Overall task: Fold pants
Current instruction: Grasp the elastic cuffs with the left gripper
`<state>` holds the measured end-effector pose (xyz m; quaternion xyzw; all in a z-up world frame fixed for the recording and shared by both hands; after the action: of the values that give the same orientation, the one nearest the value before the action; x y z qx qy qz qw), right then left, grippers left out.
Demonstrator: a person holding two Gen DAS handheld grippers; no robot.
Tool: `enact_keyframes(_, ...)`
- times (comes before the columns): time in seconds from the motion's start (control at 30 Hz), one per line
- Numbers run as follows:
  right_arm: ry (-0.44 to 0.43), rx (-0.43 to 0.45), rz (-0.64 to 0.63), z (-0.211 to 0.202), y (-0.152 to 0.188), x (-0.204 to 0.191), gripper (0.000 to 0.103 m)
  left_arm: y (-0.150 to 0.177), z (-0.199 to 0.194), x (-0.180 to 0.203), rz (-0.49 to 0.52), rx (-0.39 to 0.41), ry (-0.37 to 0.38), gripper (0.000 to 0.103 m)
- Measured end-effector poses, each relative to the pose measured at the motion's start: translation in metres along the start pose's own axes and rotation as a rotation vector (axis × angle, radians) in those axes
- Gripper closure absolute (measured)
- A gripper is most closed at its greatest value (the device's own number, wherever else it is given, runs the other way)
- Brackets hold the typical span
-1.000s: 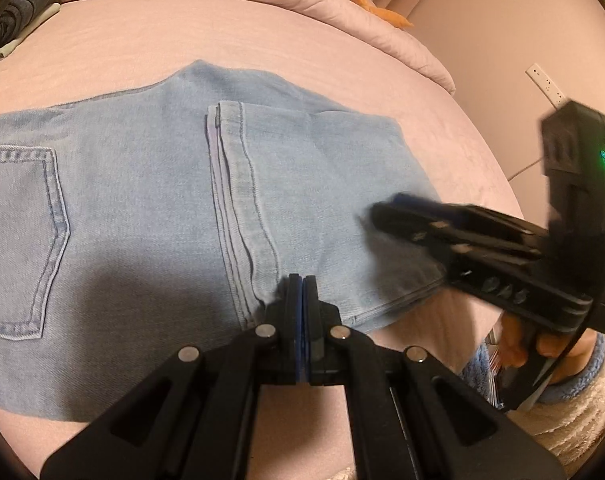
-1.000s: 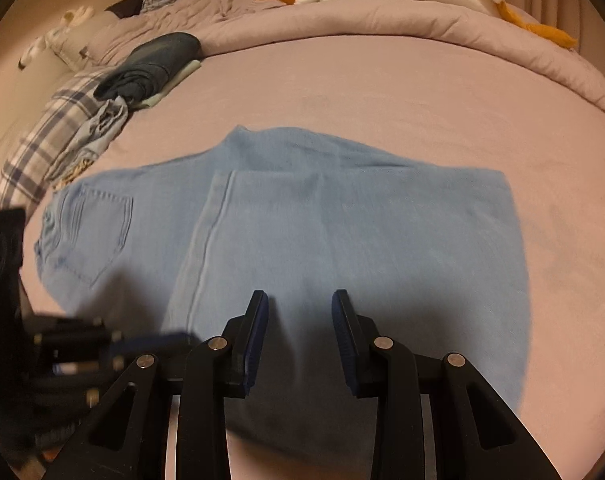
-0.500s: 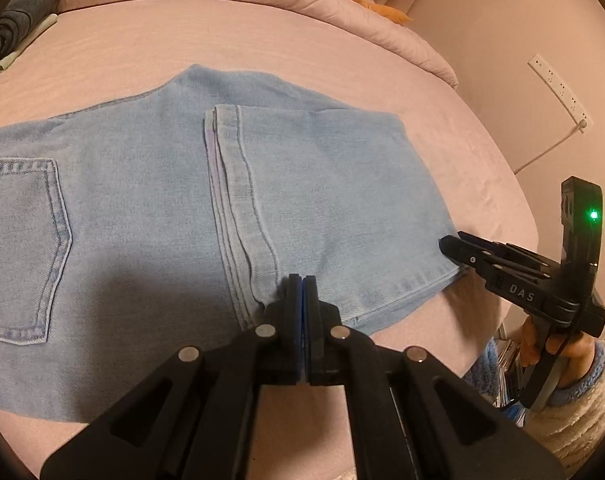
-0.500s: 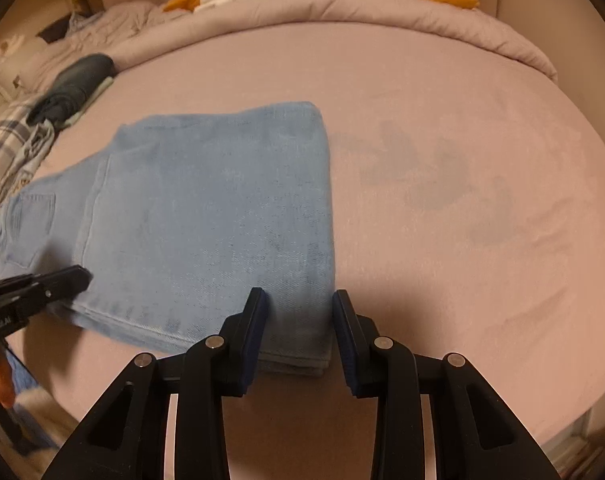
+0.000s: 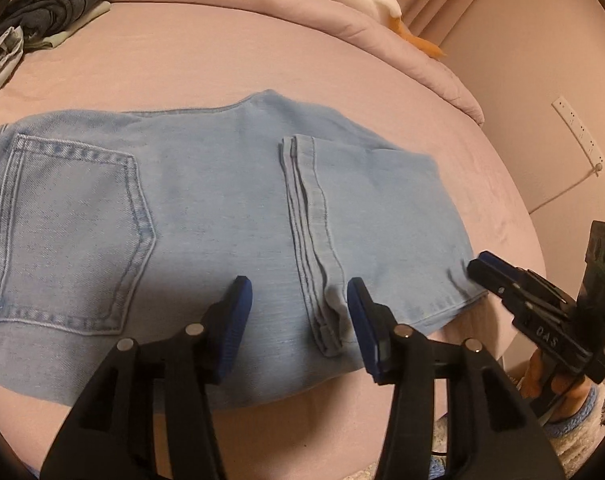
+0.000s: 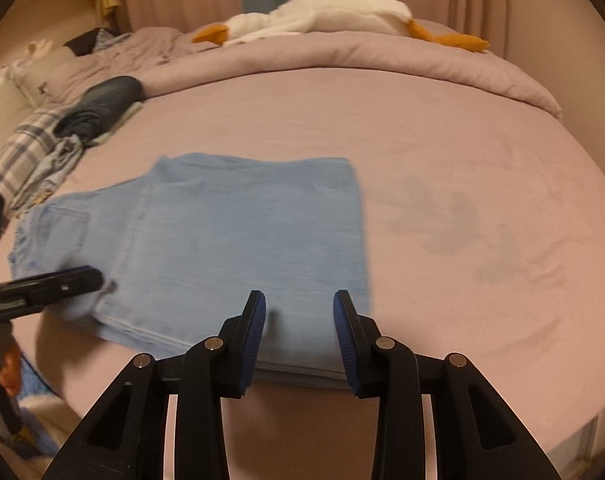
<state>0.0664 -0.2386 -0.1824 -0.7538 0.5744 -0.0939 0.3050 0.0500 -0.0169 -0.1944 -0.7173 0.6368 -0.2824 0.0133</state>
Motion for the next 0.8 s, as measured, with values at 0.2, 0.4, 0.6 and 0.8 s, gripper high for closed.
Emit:
enact_keyframes(0.2, -0.109, -0.047, -0.098, 0.025, 0.004, -0.049, 0.068, 0.002, -0.011, -0.007, -0.006, 0.014, -0.032, 0.054)
enact_keyframes(0.4, -0.099, -0.099, -0.176, 0.037, -0.006, -0.07, 0.067, 0.009, -0.04, -0.035, -0.062, 0.072, -0.067, 0.053)
enact_keyframes(0.6, -0.171, -0.054, -0.139, 0.028, -0.017, -0.079, 0.067, 0.024, -0.066, -0.047, -0.09, 0.104, -0.022, 0.053)
enact_keyframes(0.8, -0.246, -0.08, -0.182, 0.039, -0.015, -0.124, 0.067, 0.046, -0.098, -0.052, -0.073, 0.157, -0.012, 0.048)
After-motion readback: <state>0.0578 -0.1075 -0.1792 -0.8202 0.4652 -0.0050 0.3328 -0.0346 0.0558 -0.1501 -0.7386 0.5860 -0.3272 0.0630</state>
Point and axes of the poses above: each gripper's, at about its wrist camera, not at the fingertips, and z roughly the way its jaws point, x to its right, y to its underside, the point moved 2 cm from there along z, roughly the way its jaws point, and after that the axes turned 5 degrees about -x, right-handed, at the moved point
